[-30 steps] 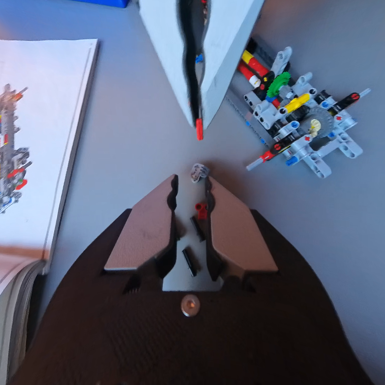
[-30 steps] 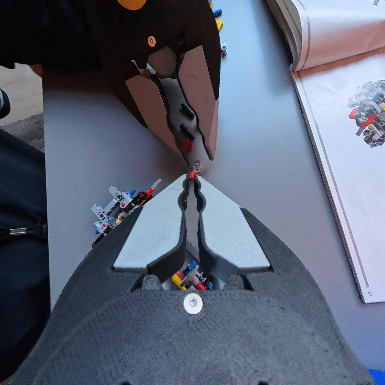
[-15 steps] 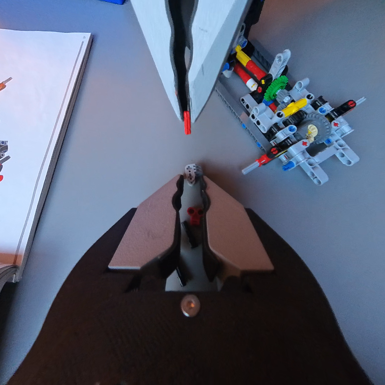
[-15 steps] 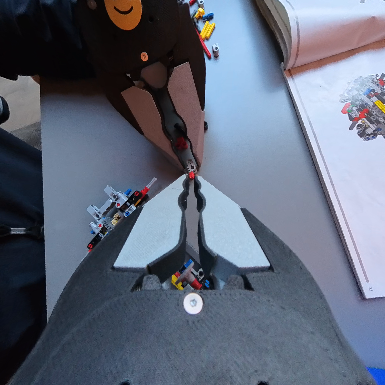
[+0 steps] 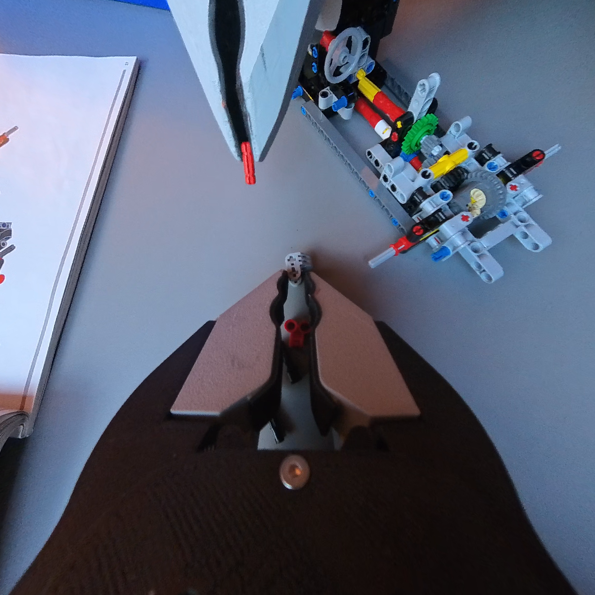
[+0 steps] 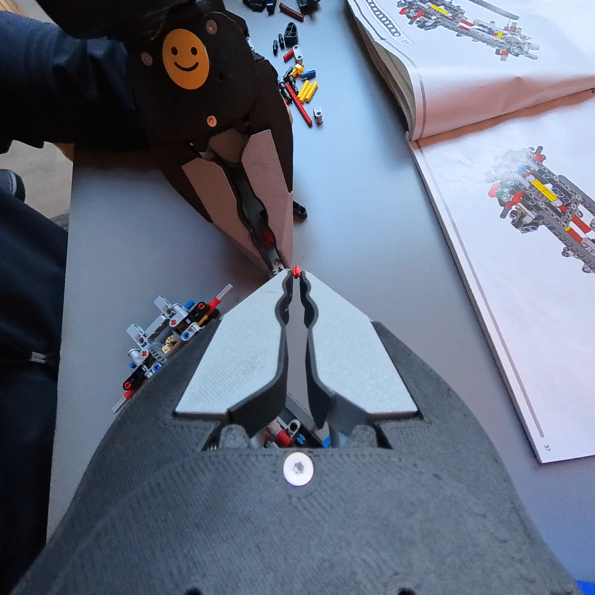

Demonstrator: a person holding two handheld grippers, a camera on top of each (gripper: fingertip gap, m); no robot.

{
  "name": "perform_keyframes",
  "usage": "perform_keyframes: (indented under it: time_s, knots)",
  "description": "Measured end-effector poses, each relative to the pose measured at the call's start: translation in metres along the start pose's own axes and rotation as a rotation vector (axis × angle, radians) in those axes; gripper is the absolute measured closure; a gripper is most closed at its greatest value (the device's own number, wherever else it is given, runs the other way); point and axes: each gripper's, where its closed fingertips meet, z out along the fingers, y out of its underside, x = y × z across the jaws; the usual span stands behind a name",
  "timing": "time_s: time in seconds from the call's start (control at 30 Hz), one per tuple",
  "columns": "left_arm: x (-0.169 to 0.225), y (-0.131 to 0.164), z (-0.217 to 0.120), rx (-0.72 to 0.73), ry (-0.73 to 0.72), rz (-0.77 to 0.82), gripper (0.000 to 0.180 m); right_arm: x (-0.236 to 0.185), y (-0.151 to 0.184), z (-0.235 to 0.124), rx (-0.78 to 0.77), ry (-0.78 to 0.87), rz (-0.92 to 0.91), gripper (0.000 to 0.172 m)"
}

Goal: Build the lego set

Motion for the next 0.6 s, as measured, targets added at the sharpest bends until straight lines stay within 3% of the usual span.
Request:
perform_keyframes:
  time_s: [0.6]
  knots:
    - [0.0001, 0.0005, 0.0, 0.003, 0.004, -0.006, 0.172, -0.0008, 0.008, 0.0027, -0.005, -0.013, -0.006, 0.17]
